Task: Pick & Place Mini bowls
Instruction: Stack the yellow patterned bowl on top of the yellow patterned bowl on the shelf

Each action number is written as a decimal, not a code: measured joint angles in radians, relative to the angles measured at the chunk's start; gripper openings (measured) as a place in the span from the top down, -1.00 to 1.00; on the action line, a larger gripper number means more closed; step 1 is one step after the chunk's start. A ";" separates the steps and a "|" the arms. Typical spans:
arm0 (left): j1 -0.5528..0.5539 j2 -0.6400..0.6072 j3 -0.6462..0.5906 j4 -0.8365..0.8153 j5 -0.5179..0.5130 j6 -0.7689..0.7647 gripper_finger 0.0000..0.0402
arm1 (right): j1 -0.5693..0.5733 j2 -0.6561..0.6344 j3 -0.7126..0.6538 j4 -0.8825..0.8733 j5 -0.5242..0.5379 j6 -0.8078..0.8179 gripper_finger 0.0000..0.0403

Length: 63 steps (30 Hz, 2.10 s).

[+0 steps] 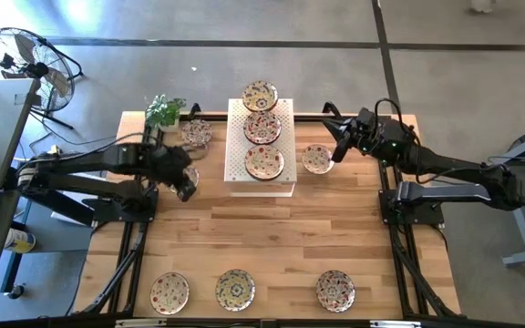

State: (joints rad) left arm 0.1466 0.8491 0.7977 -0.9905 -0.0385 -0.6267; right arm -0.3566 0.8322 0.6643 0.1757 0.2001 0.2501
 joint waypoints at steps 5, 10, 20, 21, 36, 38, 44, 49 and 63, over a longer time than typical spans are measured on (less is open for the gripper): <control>-0.030 0.073 -0.063 -0.001 0.035 -0.126 0.96 | -0.020 0.000 0.000 -0.003 -0.004 0.005 0.99; 0.004 0.104 -0.037 0.000 0.028 -0.128 0.70 | -0.024 0.000 0.000 -0.003 -0.016 0.011 1.00; 0.456 0.127 0.091 -0.068 0.123 0.225 0.27 | -0.024 0.001 0.000 -0.009 -0.044 0.011 1.00; 0.500 0.149 0.108 -0.069 0.149 0.279 0.26 | -0.024 0.001 0.000 -0.010 -0.048 0.011 0.99; 0.671 0.576 0.283 -0.282 0.115 0.928 0.26 | -0.023 0.001 0.000 -0.015 -0.058 0.023 1.00; 0.672 0.596 0.283 -0.282 0.073 0.954 0.26 | -0.023 0.001 0.000 -0.016 -0.057 0.023 0.99; 0.672 0.610 0.283 -0.241 0.081 1.052 0.26 | -0.023 0.001 0.001 -0.018 -0.058 0.021 0.99; 0.672 0.610 0.248 -0.179 0.081 1.166 0.26 | -0.023 0.001 0.002 -0.018 -0.058 0.020 0.99; 0.671 0.610 0.104 -0.089 0.081 1.229 0.35 | -0.023 0.001 0.002 -0.018 -0.058 0.038 0.99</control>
State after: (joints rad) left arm 0.8177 1.4586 0.9020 -1.0790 0.0422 0.6022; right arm -0.3794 0.8330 0.6662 0.1577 0.1425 0.2876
